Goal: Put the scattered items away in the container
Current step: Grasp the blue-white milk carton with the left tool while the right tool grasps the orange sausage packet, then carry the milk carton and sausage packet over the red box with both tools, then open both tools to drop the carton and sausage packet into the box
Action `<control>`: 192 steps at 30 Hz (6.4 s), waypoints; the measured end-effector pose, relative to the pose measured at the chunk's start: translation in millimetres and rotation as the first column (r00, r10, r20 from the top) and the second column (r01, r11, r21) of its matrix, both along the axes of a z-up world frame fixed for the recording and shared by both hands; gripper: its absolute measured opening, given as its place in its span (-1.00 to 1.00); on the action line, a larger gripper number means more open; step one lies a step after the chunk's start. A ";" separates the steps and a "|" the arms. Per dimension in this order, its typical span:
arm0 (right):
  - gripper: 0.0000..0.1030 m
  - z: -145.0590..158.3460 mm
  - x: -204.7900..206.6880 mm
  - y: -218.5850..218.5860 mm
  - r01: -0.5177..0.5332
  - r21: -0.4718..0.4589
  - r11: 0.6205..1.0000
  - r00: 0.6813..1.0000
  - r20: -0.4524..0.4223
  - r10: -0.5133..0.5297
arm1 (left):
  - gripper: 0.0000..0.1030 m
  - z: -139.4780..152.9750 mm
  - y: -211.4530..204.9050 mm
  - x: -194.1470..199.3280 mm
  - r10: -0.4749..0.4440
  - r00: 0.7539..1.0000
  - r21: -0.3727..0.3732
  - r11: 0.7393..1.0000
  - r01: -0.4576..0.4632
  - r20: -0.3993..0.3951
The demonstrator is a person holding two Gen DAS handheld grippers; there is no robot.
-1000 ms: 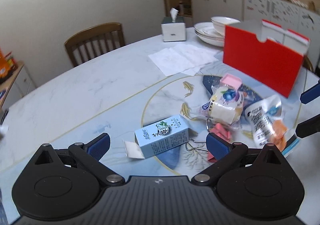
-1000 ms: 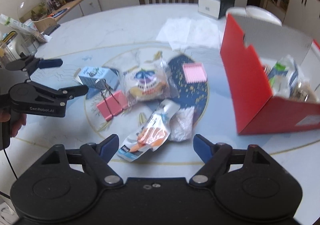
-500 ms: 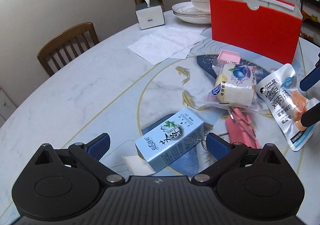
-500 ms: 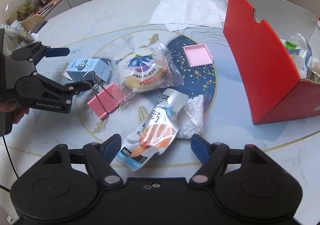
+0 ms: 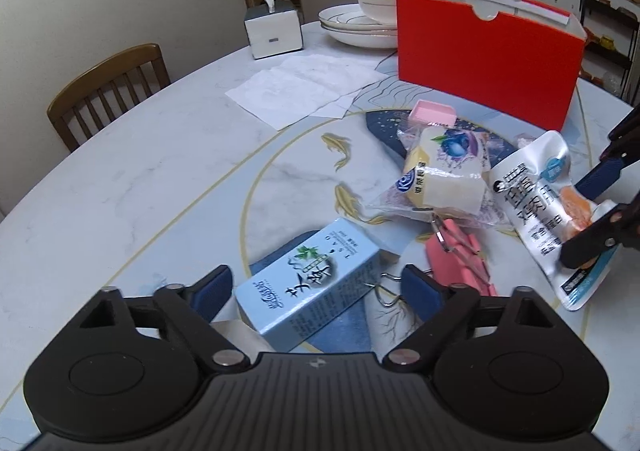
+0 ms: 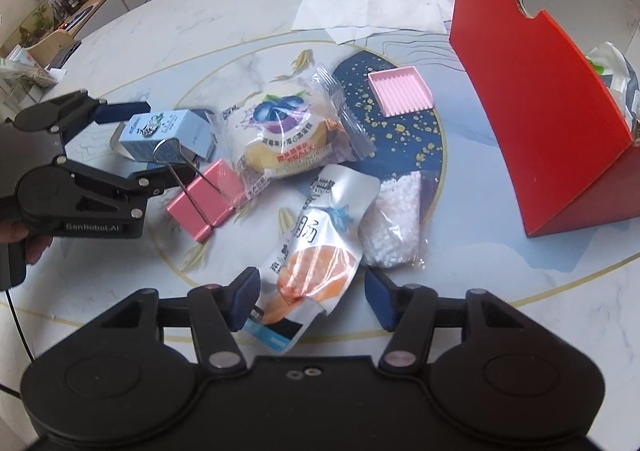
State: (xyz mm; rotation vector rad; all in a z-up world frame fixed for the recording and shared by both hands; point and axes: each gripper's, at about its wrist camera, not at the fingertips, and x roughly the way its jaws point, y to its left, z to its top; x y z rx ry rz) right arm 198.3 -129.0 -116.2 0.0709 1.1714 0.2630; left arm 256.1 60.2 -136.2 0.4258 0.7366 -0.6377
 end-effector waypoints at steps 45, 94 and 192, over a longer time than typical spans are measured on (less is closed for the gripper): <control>-0.69 35.7 -34.4 -22.4 -0.191 0.040 0.981 0.972 0.146 0.184 | -0.35 28.8 19.1 -136.3 0.469 0.873 -0.116 0.867 -0.484 -0.138; -0.68 118.2 31.9 -274.4 0.044 0.081 0.996 0.921 0.383 -0.072 | -0.35 126.2 -217.6 -63.2 0.337 0.940 -0.262 0.904 -0.338 -0.048; 0.05 59.5 145.1 -314.1 -0.063 0.026 0.998 0.991 0.121 0.059 | 0.08 71.3 -351.1 65.5 0.264 0.952 0.033 0.965 -0.262 -0.158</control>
